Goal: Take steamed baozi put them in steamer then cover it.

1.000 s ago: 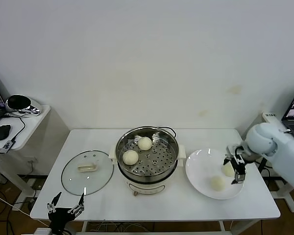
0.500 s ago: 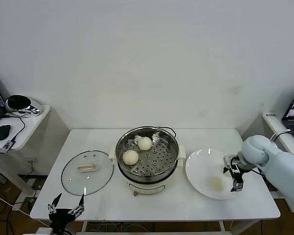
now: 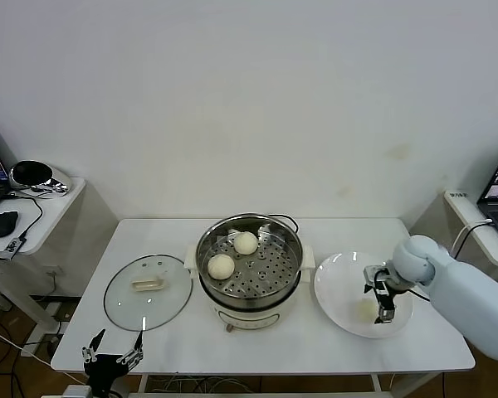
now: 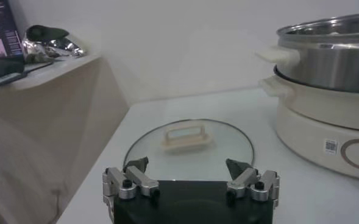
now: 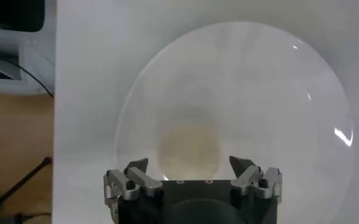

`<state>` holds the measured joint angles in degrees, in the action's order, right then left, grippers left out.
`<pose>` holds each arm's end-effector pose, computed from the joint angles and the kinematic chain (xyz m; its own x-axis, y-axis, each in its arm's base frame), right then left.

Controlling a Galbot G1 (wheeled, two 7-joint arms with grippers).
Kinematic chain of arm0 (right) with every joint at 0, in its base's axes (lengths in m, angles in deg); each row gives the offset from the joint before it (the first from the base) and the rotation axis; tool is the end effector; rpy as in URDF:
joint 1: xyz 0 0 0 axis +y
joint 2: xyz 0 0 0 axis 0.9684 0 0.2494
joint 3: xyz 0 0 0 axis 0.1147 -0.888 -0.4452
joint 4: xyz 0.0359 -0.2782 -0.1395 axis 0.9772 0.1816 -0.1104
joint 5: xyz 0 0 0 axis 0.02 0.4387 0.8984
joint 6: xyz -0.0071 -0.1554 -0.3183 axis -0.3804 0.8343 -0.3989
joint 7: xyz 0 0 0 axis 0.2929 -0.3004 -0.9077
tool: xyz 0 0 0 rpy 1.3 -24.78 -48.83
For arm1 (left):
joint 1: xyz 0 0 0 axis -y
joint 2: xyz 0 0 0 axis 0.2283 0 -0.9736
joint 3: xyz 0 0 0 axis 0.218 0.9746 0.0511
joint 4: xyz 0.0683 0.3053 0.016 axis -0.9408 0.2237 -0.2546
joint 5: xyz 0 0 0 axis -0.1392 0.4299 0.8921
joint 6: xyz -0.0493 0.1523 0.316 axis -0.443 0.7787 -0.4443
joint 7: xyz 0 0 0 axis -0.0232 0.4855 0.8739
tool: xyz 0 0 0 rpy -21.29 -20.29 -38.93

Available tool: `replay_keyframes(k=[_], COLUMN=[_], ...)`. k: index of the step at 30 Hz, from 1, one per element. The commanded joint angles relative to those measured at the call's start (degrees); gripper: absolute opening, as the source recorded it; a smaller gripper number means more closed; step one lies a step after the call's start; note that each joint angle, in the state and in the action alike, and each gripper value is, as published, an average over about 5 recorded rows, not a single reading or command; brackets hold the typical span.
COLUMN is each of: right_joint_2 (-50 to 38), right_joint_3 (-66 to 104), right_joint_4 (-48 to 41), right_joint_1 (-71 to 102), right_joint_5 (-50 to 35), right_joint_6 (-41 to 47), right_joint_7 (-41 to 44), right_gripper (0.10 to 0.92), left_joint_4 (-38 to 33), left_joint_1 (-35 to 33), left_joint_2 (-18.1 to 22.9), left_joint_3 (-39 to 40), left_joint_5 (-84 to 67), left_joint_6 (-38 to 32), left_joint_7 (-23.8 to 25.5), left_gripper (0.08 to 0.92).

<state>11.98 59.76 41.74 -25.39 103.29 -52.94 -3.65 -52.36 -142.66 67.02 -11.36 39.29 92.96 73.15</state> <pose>0.4508 -0.1130 -0.2167 -0.1301 -0.0299 0.9910 -0.9892 -0.0643 -0.1318 0.1493 0.0984 -0.3036 -0.9262 -0.0859 0.3672 -0.0306 0.9876 0.1541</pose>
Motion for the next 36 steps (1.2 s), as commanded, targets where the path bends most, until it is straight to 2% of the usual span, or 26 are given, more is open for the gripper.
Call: replay_keyframes(k=[1,17,21,29,32,36], right_joint_2=[2.0,1.5,0.7,-1.1,-2.4,-2.8], right_joint_3=[-0.3,-0.1,-0.1,-0.8,-4.1,-12.4], right_joint_4=[-2.2,-2.2,-1.8,-0.1,1.1,2.3], right_joint_1=[0.0,0.4,0.0,-3.6,-9.7,-22.0], right_joint_5=[1.4,1.3,0.9,-2.1,-5.7,-10.9], right_joint_6=[-0.1,0.0,0.0,0.6,1.1,1.5], right_joint_7=[-0.6,-0.7,-0.4,0.5,1.1,2.0], right_gripper=[0.823,0.808,0.718,0.487,0.437,0.425], left_joint_4=[0.3,0.6,0.4,0.1,-0.2,-0.5], left_joint_1=[-0.1,0.2,0.2,0.6,0.6,0.7], left_joint_2=[0.1,0.0,-0.3,-0.1,-0.1,0.3], left_joint_3=[-0.1,0.2,0.3,0.4,0.3,0.4], left_joint_5=[0.0,0.2,0.6,0.7,0.7,0.7], left_joint_6=[-0.1,-0.1,-0.1,0.0,0.0,0.0], left_joint_7=[0.0,-0.1,0.0,0.0,0.0,0.0], left_gripper=[0.823,0.823,0.823,0.823,0.823,0.823])
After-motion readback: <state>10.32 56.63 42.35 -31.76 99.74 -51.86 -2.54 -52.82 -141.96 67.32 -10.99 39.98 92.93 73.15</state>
